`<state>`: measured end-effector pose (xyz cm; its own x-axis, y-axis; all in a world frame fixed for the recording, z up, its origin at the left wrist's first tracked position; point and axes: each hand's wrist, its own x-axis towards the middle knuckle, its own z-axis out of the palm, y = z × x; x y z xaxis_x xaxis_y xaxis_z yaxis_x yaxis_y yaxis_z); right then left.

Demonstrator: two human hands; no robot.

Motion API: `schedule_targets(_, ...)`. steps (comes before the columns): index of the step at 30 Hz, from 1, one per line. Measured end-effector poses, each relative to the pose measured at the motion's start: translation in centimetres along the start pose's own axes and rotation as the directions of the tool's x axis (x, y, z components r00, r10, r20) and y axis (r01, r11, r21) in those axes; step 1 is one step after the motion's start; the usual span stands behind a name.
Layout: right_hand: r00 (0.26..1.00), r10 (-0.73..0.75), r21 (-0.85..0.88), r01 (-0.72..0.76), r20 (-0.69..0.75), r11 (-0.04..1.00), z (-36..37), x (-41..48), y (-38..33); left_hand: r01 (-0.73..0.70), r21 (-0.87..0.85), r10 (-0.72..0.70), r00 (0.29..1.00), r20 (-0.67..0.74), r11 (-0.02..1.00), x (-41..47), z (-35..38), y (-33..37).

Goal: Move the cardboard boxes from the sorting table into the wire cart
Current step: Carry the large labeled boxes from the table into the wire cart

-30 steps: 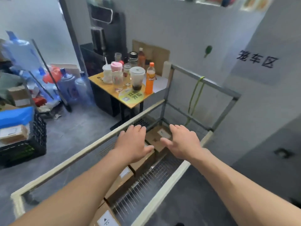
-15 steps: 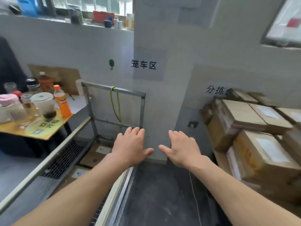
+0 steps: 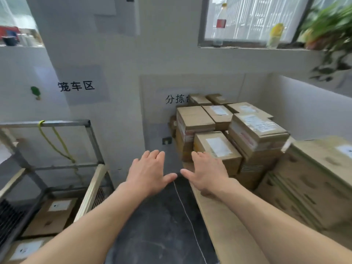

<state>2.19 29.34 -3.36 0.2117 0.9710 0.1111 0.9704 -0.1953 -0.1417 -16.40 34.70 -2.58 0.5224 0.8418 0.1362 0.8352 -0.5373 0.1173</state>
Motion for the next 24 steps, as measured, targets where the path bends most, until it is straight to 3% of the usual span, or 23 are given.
schedule_targets(12, 0.946, 0.324, -0.033, -0.325, -0.010, 0.945, -3.3, -8.7, 11.4, -0.327, -0.066, 0.329, 0.944, 0.022, 0.943, 3.4, 1.5, 12.2)
schedule_targets(24, 0.707, 0.706, -0.075, -0.706, -0.031, 0.704, -6.1, -24.0, 19.1, -0.630, -0.186, 0.651, 0.753, 0.089, 0.754, -0.6, 4.7, 26.5)
